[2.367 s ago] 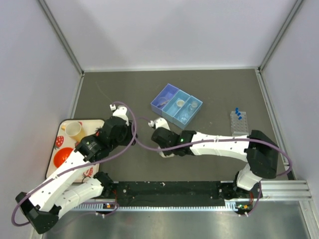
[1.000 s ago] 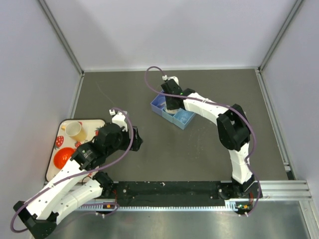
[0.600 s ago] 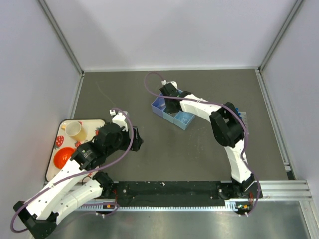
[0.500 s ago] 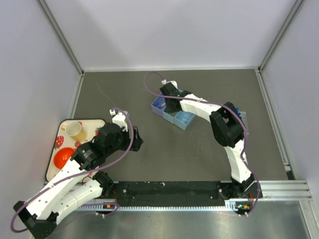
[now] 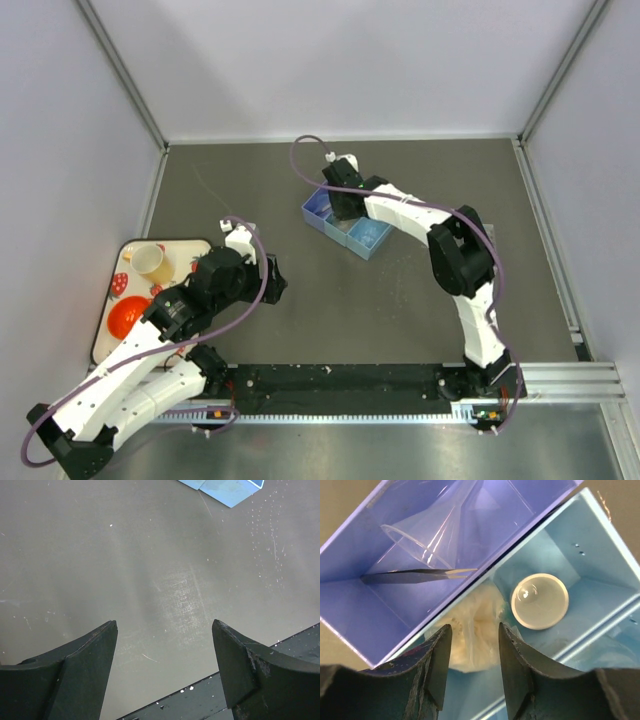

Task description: Organize the chemistry lab equipment

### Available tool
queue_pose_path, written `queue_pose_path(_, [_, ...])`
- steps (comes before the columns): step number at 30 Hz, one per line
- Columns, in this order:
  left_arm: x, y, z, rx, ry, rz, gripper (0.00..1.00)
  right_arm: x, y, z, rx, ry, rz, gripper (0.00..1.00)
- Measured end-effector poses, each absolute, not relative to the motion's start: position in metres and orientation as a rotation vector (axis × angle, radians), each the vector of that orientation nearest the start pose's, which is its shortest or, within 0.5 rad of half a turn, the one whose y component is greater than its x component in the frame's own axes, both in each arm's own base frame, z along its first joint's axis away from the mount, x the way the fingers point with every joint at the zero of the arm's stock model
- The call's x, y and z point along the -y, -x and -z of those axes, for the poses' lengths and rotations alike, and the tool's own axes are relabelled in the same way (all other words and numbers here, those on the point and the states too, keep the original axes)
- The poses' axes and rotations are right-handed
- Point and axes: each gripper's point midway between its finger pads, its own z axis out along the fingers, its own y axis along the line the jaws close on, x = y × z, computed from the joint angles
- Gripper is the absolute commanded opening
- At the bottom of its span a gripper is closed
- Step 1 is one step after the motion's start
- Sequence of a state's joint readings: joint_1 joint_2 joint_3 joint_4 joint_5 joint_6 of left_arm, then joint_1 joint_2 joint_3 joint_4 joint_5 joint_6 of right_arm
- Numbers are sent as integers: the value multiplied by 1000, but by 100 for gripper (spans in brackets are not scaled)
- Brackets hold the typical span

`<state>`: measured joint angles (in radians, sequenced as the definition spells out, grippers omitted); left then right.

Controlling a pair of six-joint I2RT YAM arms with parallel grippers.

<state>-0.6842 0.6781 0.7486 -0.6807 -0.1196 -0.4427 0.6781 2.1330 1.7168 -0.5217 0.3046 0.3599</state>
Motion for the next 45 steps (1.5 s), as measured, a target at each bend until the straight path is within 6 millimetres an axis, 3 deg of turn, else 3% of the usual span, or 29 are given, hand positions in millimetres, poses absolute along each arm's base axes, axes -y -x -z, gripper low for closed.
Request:
queue_pose_path(5, [148,-187,-182,-2213,-198,505,83,-294,-426,-105,-2403,257,-94,45])
queue_pose_path(8, [148,-187,-182,-2213,-198,503,90,-292,-416,-144,-2343,248,-135,47])
queue_pose_path(9, [147,-187,-182,-2213,-197,500,99,-290,-412,-159,-2317,242,-150,48])
queue_pose_path(11, [146,-187,-182,-2211,-197,494,99,-287,-401,-185,-2270,238,-179,54])
queue_pose_path(12, [146,-187,-182,-2209,-194,493,99,-285,-395,-199,-2246,238,-193,57])
queue_pose_path(13, [145,-188,-183,-2206,-192,488,99,-282,-387,-210,-2224,239,-205,70])
queue_pose_path(15, [144,-189,-184,-2200,-187,482,99,-273,-371,-228,-2189,238,-221,84])
queue_pose_path(16, [143,-189,-186,-2196,-184,481,99,-265,-361,-236,-2170,245,-223,99])
queue_pose_path(18, [143,-189,-188,-2191,-182,481,99,-251,-348,-244,-2147,236,-219,99])
queue_pose_path(25, [146,-190,-203,-2142,-190,512,99,-187,-292,-248,-2094,200,-186,99])
queue_pose_path(33, [145,-191,-221,-2061,-175,550,99,-131,-242,-270,-1953,83,-251,99])
queue_pose_path(41, [140,-190,-238,-1946,-111,605,99,-109,-224,-229,-2013,34,-198,99])
queue_pose_path(45, [137,-191,-235,-1946,-86,592,99,-103,-216,-231,-1998,9,-226,99])
